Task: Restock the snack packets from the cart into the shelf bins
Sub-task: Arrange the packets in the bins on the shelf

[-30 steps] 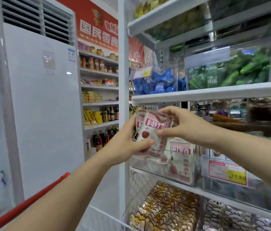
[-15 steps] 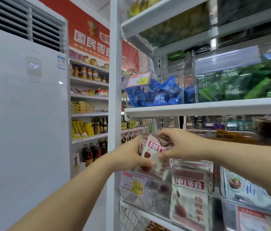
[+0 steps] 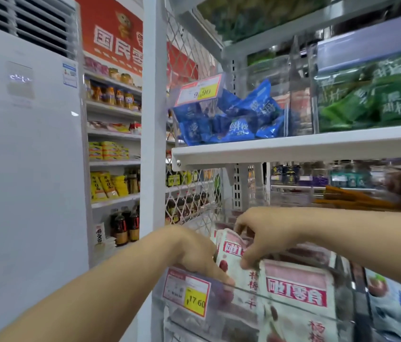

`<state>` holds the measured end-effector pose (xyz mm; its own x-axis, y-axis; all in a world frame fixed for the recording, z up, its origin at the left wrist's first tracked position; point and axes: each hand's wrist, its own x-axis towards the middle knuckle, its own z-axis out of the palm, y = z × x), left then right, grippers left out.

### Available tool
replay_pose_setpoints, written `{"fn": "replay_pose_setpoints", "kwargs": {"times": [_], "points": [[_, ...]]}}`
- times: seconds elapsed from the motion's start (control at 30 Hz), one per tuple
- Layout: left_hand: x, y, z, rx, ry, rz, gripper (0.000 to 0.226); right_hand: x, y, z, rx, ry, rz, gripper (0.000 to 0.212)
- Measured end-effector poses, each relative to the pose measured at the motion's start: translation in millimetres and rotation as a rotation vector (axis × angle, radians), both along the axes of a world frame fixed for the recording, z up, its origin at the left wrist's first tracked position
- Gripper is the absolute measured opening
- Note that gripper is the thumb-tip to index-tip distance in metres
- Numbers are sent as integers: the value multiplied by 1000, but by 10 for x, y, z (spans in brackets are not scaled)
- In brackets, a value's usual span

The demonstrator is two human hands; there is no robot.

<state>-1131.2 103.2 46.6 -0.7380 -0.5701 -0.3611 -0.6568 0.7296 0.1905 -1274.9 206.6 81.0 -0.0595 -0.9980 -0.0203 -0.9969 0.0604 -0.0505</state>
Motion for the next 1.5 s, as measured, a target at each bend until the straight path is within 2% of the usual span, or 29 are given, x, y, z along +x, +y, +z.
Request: {"fn": "replay_pose_setpoints", "kwargs": {"times": [0.2,0.3,0.47,0.53,0.67,0.77,0.87,0.93,1.07,1.2,1.27,1.33,1.43,1.5], "points": [[-107,-47,-78,-4,-11,-26,63,-74,45,-20,-10,-23,-42,75],[-169,3,-76,44,2,-17,66,-67,76,-6,31,15,-52,80],[-189,57,-53,-27,-48,17,76,-56,124,-11,92,86,-42,89],[-161,63,-46,-42,-43,12,76,-78,150,6,63,75,-33,83],[-87,11,-39,39,14,6,85,-171,160,45,30,5,5,34],[-68,1,-21,102,32,43,86,-153,95,-6,52,61,30,17],[-76,-27,-43,84,-22,50,92,-98,32,-51,40,89,57,17],[-99,-11,-54,0,-65,33,93,-102,38,-51,46,93,50,16],[-126,35,-42,-69,-76,6,95,-178,112,-31,68,15,23,25],[-83,112,21,-82,-74,12,94,-191,150,-48,-50,-62,15,32],[-38,152,52,-66,30,37,92,-156,195,-44,-129,-55,23,30],[35,195,29,-59,209,69,88,-96,278,-39,-198,-42,30,28],[188,332,-54,-175,500,98,70,7,416,-66,-306,-36,59,26],[308,504,-115,-158,749,103,54,90,502,-106,-363,-39,93,27]]}}
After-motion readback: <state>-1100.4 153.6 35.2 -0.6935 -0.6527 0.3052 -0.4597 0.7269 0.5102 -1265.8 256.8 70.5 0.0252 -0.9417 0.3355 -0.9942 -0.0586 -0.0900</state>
